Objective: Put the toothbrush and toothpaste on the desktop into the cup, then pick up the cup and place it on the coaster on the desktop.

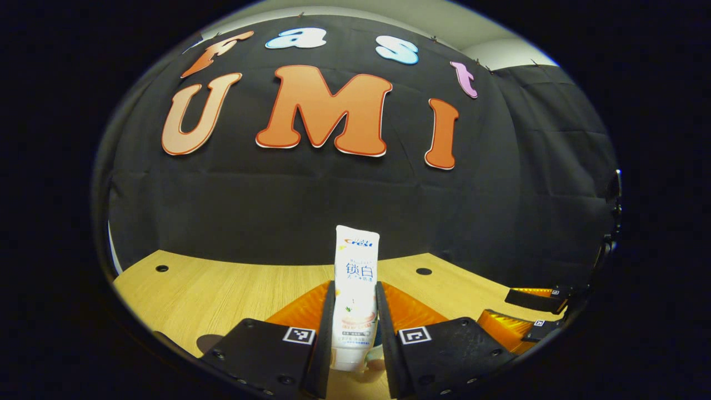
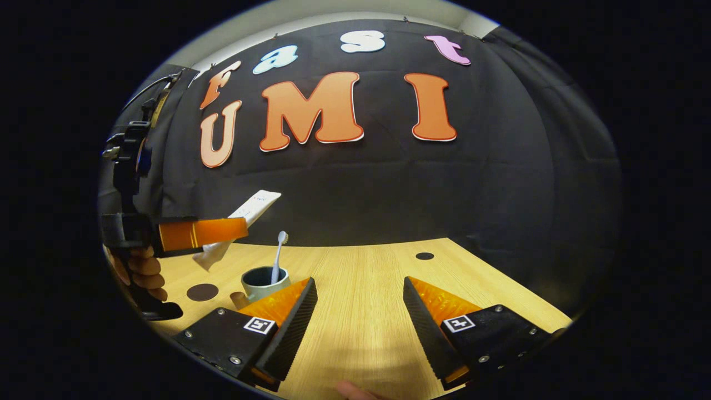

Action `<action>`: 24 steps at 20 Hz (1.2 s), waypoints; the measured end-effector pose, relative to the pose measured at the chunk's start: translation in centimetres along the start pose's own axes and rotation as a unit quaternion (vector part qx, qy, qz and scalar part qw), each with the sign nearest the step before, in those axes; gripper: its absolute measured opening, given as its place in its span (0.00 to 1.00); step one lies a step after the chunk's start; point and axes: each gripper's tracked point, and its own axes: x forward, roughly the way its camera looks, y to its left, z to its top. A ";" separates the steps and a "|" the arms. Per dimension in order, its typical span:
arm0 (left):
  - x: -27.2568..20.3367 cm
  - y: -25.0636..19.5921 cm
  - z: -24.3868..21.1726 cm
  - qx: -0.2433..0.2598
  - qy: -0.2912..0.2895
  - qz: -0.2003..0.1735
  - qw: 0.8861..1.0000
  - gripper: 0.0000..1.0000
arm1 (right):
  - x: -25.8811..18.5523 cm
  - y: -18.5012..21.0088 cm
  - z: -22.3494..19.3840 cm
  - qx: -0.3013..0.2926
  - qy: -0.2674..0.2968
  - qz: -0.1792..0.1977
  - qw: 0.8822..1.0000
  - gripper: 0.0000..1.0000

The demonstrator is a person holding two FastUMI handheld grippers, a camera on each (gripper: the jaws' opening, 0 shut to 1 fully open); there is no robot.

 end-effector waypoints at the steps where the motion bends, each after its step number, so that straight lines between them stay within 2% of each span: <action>1: 0.8 -0.2 0.2 0.006 -0.005 -0.001 1.000 0.40 | 0.2 -0.1 -0.3 0.001 0.002 -0.001 1.000 0.94; 4: 3.0 -0.7 -0.1 0.006 -0.008 -0.008 1.000 0.40 | 0.3 0.4 -0.7 0.008 0.003 0.009 1.000 0.94; 11: 5.7 -0.1 -2.3 0.014 0.020 0.006 1.000 0.40 | 0.6 1.1 -1.8 -0.002 0.020 0.016 1.000 0.95; 15: 5.9 -0.3 -3.3 0.015 0.040 0.003 0.999 0.44 | 0.6 1.4 -1.7 0.002 0.023 0.016 1.000 0.94; 19: 5.3 -0.2 -2.5 0.018 0.034 0.007 0.999 0.42 | 0.4 1.5 -1.6 0.002 0.025 0.012 1.000 0.94; 23: 4.0 -0.4 -2.2 0.015 0.035 0.001 0.999 0.48 | -0.1 1.9 -1.2 0.008 0.025 0.012 1.000 0.95; 24: 3.9 -0.2 -2.2 0.014 0.036 0.002 0.999 0.52 | -0.2 2.0 -1.0 0.008 0.024 0.011 1.000 0.95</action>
